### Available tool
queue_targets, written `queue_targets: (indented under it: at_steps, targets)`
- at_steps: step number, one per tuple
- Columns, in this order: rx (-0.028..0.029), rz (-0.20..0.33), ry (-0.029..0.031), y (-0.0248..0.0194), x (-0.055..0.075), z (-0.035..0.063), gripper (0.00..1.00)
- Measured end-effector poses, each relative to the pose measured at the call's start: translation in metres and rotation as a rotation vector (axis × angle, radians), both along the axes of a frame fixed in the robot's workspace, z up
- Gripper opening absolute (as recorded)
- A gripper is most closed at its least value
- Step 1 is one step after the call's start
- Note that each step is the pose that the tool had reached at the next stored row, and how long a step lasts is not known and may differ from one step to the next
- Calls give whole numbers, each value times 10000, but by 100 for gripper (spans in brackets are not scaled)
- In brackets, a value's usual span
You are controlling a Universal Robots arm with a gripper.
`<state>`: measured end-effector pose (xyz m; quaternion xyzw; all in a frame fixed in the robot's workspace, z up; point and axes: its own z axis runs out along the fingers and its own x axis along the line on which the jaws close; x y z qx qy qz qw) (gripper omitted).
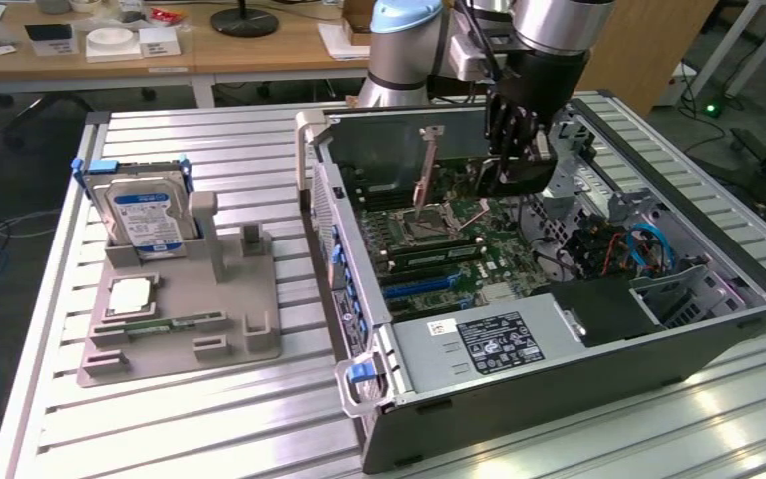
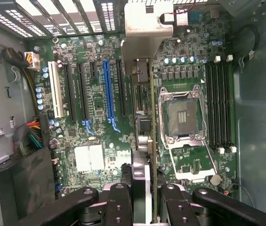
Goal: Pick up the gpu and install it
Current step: 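Insert the gpu into the slot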
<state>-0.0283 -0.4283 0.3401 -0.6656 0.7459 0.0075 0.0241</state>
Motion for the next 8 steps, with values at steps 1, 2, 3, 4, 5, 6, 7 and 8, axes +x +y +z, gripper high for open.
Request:
queue_targets:
  at_steps: [1, 2, 3, 4, 5, 6, 7, 8]
  targets:
    - [1, -1, -1, 0, 1, 0, 28]
    - [3, -3, -1, -3, -3, -2, 28]
    - [5, -2, -1, -7, -5, -5, 28]
    - [11, 4, -2, -9, -11, -10, 28]
    - [14, 14, 0, -9, -18, -15, 28]
    - [13, 25, 5, -10, -22, -22, 28]
    - [13, 66, 13, -10, -27, -32, 28]
    - [14, 141, 20, -10, -33, -42, 28]
